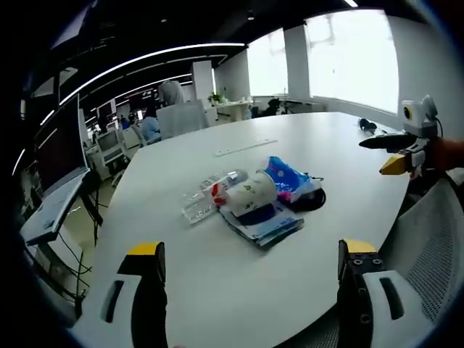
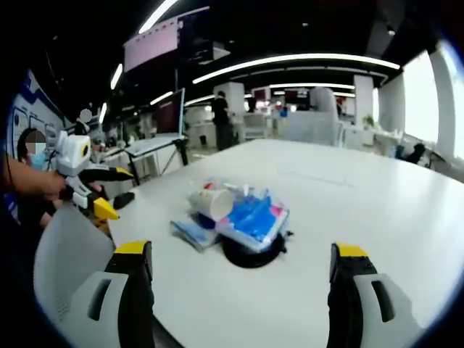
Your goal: Arrange the tabletop items into an orderly group along one side of the table until the central work area is clear of visible clutter.
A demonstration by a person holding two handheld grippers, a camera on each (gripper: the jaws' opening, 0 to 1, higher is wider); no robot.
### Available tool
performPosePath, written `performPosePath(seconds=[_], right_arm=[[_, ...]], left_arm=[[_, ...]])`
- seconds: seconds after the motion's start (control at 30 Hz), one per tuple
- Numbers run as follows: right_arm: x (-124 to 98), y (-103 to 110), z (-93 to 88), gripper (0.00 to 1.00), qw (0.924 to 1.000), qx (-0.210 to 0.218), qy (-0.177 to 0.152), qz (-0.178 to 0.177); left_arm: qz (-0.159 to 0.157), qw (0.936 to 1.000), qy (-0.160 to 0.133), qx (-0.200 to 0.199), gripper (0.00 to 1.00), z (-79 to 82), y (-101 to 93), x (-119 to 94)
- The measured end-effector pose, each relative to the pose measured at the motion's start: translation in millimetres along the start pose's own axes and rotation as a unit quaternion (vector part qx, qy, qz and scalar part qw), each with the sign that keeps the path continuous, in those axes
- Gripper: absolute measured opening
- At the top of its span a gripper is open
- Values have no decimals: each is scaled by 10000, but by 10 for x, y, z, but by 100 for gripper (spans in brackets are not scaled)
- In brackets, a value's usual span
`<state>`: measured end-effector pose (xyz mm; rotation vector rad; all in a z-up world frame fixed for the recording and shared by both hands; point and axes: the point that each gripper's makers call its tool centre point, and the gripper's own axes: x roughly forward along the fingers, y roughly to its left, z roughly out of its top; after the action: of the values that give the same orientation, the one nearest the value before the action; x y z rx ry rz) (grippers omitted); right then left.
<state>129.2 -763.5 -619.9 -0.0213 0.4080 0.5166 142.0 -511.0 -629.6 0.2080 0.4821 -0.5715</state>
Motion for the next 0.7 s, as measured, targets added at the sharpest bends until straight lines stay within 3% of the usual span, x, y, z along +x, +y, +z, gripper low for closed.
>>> performPosePath(seconds=[0.7], right_arm=[[48,79,-32,100,9999,-56,79,133]], left_arm=[[32,10000,-3,58,99,46,27,-10]])
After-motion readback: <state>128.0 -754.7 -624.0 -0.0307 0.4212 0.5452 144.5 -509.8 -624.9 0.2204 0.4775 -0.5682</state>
